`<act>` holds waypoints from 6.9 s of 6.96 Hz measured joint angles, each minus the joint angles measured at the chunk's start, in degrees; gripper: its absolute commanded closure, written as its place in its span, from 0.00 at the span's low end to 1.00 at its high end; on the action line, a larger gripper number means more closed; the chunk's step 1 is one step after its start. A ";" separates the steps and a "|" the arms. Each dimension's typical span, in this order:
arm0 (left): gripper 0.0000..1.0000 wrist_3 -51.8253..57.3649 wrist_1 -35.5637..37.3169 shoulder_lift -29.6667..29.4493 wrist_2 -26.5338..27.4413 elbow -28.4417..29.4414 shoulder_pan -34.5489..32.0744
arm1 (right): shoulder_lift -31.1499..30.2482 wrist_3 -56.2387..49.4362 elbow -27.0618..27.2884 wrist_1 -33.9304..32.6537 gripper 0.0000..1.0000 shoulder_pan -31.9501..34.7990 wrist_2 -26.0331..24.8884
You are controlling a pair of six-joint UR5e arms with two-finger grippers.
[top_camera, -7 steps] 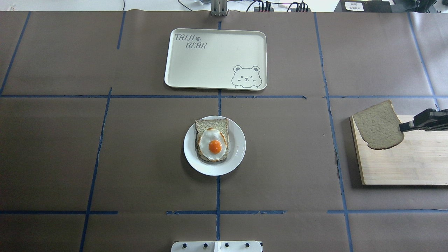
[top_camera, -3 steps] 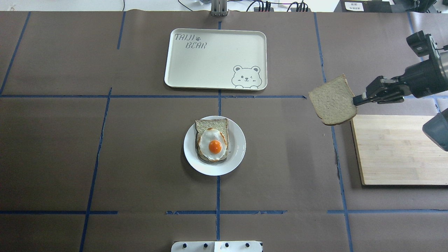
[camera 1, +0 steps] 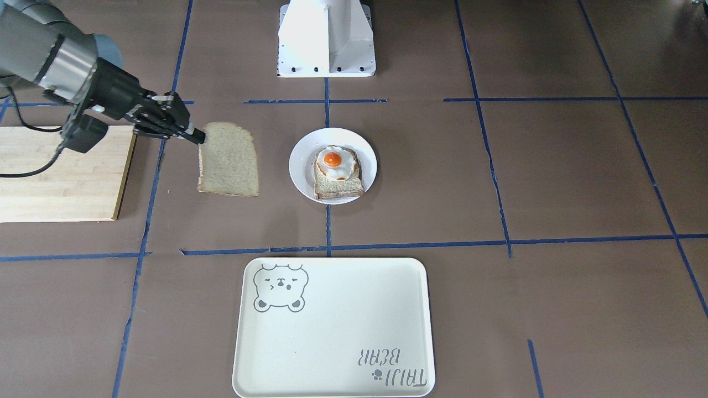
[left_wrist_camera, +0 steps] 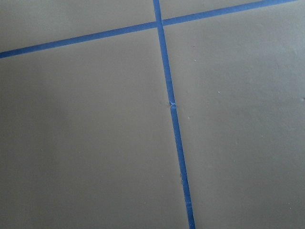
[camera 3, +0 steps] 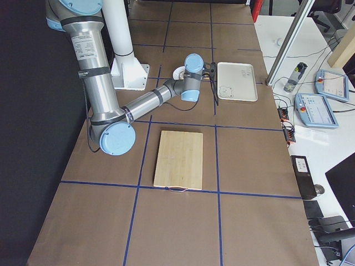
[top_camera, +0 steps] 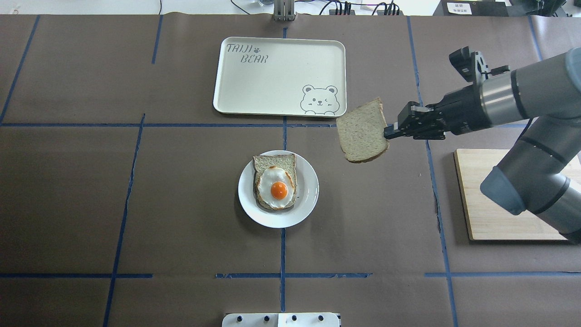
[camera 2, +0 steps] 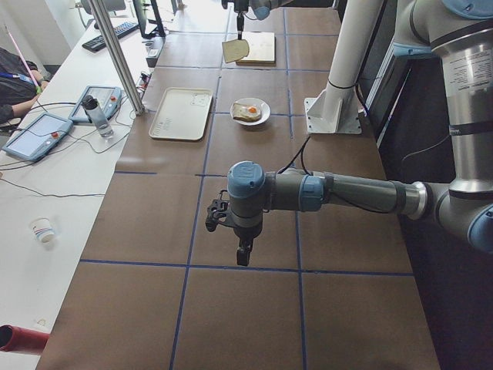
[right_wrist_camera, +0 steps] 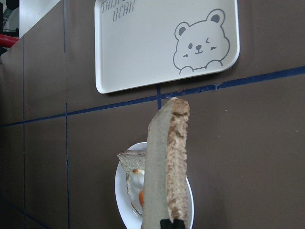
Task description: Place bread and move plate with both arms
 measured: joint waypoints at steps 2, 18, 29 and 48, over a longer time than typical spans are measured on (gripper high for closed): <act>0.00 0.00 0.00 0.00 0.00 -0.08 0.00 | 3.57 0.89 -0.12 -0.15 1.00 -8.17 -9.22; 0.00 0.00 0.08 0.03 0.00 -0.04 0.00 | 9.42 -8.49 -10.85 -8.89 0.00 -18.00 -25.02; 0.00 -3.24 -9.71 -5.68 -1.17 -0.83 1.25 | -31.36 -102.13 8.42 -55.52 0.00 37.81 7.07; 0.43 -100.27 -78.43 -34.85 36.80 25.25 64.66 | -34.93 -103.61 5.72 -54.78 0.00 44.17 6.80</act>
